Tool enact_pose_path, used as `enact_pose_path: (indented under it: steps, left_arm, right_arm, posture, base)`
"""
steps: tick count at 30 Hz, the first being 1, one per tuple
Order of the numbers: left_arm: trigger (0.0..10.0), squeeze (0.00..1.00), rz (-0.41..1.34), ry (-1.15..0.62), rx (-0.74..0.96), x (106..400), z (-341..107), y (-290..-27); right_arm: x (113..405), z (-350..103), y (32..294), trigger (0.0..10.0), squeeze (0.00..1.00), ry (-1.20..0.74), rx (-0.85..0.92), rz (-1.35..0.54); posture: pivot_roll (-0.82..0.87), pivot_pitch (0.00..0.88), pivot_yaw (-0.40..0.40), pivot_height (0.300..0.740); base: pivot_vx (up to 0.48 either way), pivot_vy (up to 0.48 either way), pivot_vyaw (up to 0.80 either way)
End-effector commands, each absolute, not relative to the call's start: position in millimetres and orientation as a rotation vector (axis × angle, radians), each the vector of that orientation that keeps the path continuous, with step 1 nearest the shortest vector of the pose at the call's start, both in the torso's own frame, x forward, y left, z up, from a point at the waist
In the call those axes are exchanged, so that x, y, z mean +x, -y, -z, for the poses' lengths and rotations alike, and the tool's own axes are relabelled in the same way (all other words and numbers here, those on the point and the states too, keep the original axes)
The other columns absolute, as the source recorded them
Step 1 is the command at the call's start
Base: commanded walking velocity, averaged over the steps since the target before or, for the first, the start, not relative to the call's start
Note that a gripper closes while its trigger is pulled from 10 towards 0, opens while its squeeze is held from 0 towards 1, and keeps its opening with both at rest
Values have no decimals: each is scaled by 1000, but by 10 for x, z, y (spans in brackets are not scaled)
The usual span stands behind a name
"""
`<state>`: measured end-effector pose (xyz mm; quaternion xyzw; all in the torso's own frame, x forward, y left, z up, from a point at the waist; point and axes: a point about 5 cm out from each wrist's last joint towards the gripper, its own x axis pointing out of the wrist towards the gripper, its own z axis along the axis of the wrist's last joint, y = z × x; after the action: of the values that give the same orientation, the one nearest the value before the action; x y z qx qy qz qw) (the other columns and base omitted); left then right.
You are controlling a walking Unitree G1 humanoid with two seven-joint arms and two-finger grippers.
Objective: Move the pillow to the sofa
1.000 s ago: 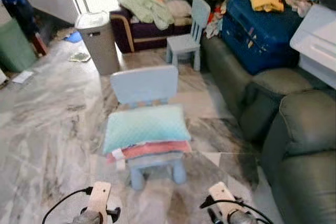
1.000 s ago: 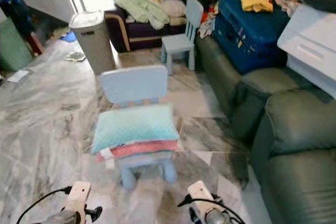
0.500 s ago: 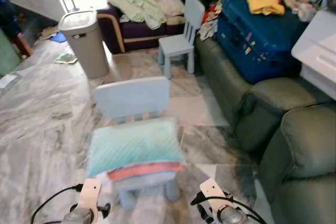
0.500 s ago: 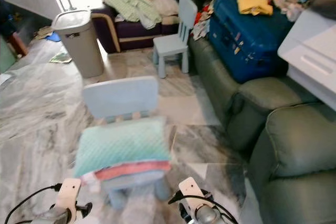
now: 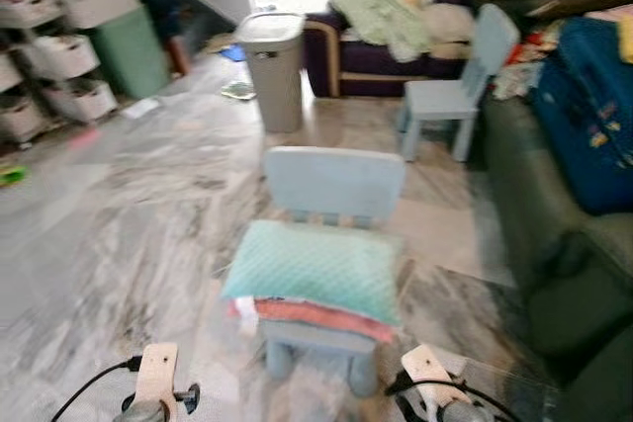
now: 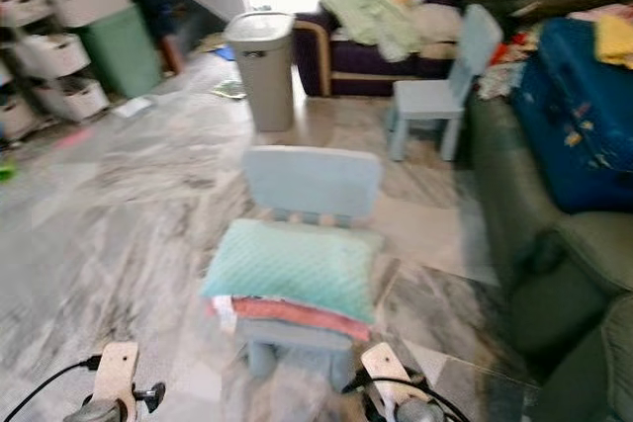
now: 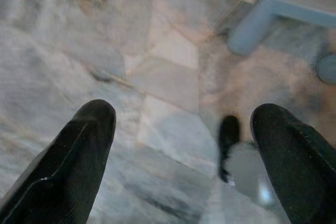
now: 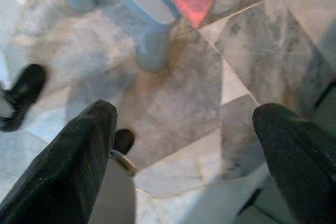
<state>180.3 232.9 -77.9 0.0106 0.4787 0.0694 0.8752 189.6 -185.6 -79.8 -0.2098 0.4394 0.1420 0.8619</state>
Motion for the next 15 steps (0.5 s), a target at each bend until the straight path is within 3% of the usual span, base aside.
enact_pose_path:
  steps: [1, 10, 15]
  left_arm:
    - [10000, 0, -105, -969, 32, 1937, 706, -2346]
    - [10000, 0, -76, -999, 6, 1919, 742, -2244]
    - [10000, 0, -78, -1016, 5, 1900, 758, -2226]
  right_arm:
    - [1902, 800, 1808, 10000, 0, -918, -420, -310]
    - [1940, 782, 1806, 10000, 0, -912, -417, -307]
    - [2056, 735, 1682, 10000, 0, -886, -398, -314]
  posture:
    - [10, 0, 58, 740]
    - [7, 0, 55, 740]
    - [3, 0, 55, 740]
  base:
    - [0, 0, 0]
    - [0, 0, 0]
    - [0, 59, 0]
